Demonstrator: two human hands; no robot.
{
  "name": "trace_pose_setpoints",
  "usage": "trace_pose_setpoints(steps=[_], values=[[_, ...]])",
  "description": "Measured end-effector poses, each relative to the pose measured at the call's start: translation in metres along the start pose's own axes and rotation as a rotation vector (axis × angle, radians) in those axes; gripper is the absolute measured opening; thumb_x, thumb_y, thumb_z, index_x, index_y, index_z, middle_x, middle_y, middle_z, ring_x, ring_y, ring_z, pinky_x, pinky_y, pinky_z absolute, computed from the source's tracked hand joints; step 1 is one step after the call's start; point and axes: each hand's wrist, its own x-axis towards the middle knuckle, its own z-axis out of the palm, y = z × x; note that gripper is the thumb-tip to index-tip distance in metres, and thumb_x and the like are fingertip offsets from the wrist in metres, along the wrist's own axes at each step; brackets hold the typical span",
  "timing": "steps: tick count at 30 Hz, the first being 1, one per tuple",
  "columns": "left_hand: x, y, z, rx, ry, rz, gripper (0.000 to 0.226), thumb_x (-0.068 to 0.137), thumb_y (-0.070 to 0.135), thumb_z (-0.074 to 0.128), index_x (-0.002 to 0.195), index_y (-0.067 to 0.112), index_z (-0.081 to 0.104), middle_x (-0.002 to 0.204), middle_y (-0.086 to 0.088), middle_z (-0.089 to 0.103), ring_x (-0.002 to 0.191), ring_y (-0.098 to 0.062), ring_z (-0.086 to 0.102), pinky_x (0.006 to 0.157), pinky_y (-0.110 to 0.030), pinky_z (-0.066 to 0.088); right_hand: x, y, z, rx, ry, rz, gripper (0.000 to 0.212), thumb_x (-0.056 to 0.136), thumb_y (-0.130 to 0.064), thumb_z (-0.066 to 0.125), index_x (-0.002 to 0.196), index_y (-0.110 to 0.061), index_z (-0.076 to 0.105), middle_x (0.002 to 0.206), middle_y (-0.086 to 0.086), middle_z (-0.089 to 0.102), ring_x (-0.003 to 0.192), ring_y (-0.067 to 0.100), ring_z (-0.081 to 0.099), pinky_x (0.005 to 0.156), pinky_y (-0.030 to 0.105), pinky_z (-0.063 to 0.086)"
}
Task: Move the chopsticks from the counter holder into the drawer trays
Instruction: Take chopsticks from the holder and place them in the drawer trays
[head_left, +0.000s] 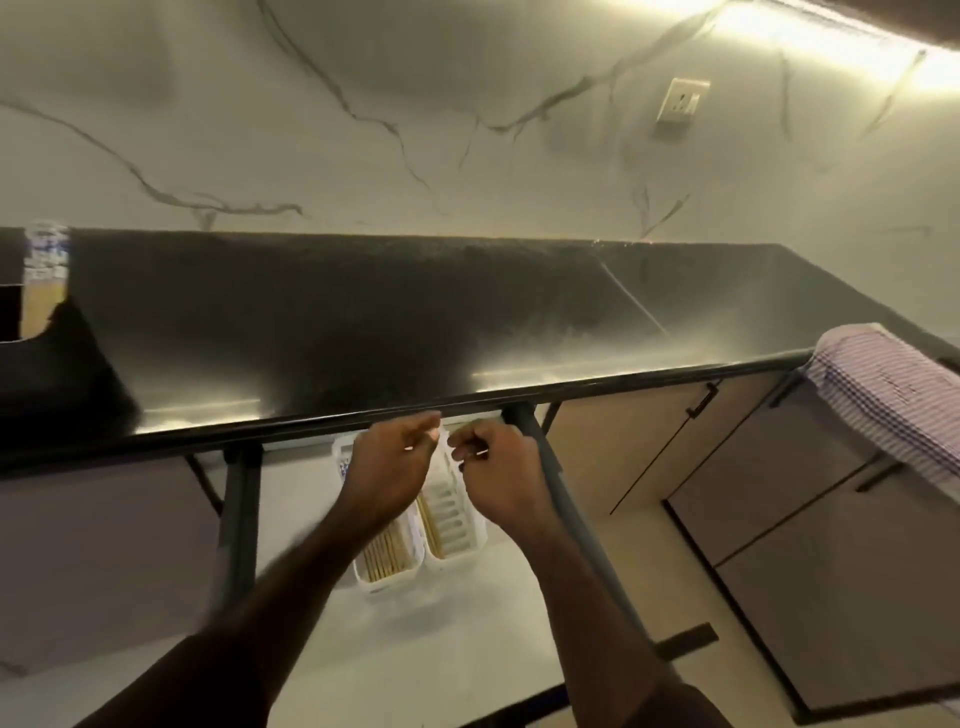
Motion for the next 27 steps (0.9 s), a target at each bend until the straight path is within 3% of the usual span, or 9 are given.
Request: trace_pose_setpoints(steps=[5, 10, 17, 22, 25, 27], values=[[-0.059, 0.026, -0.053, -0.134, 0.198, 0.067, 0.032, 0.092, 0.018, 0.059, 0.124, 0.016, 0.062, 0.124, -0.002, 0.066, 0.109, -0.011, 0.061, 0.096, -0.030, 0.048, -0.057, -0.053, -0.020, 0.029, 0.026, -0.123, 0.017, 0.091, -0.011, 0.060, 0.104, -0.013, 0.071, 0.102, 0.003, 0.073, 0.091, 0.015, 0.067, 0.086, 0.029, 0.057], [-0.095, 0.024, -0.118, -0.136, 0.294, 0.085, 0.033, 0.089, 0.016, 0.064, 0.122, 0.015, 0.064, 0.121, 0.000, 0.067, 0.110, -0.010, 0.062, 0.099, -0.029, 0.047, -0.081, -0.113, -0.008, 0.045, 0.029, -0.227, 0.019, 0.092, -0.008, 0.059, 0.103, -0.016, 0.072, 0.102, -0.002, 0.073, 0.091, 0.009, 0.065, 0.078, 0.014, 0.049], [-0.104, -0.034, -0.243, -0.114, 0.400, 0.051, 0.037, 0.088, 0.016, 0.066, 0.125, 0.015, 0.062, 0.124, -0.001, 0.065, 0.111, -0.004, 0.058, 0.096, -0.022, 0.044, -0.081, -0.219, 0.073, 0.113, -0.025, -0.328, 0.021, 0.091, -0.009, 0.056, 0.099, -0.021, 0.072, 0.094, -0.007, 0.072, 0.083, 0.002, 0.062, 0.063, 0.000, 0.040], [-0.088, -0.095, -0.340, -0.073, 0.427, 0.047, 0.037, 0.087, 0.018, 0.066, 0.124, 0.016, 0.062, 0.120, -0.004, 0.068, 0.103, -0.009, 0.065, 0.090, -0.031, 0.055, -0.065, -0.295, 0.154, 0.183, -0.070, -0.347, 0.019, 0.093, -0.012, 0.058, 0.102, -0.022, 0.070, 0.095, -0.006, 0.070, 0.081, -0.002, 0.061, 0.060, -0.001, 0.042], [-0.075, -0.127, -0.392, -0.017, 0.424, 0.045, 0.037, 0.088, 0.016, 0.065, 0.125, 0.018, 0.061, 0.119, -0.003, 0.068, 0.094, -0.001, 0.064, 0.077, -0.014, 0.054, -0.049, -0.335, 0.193, 0.217, -0.080, -0.324, 0.019, 0.093, -0.012, 0.059, 0.105, -0.023, 0.069, 0.100, -0.004, 0.070, 0.088, 0.002, 0.064, 0.062, 0.005, 0.048], [-0.063, -0.143, -0.423, 0.012, 0.422, 0.046, 0.038, 0.088, 0.016, 0.065, 0.126, 0.018, 0.060, 0.121, 0.000, 0.067, 0.097, 0.003, 0.058, 0.071, 0.002, 0.044, -0.038, -0.359, 0.216, 0.238, -0.062, -0.290, 0.020, 0.091, -0.012, 0.060, 0.106, -0.023, 0.069, 0.104, -0.004, 0.070, 0.096, 0.006, 0.064, 0.079, 0.017, 0.055]])
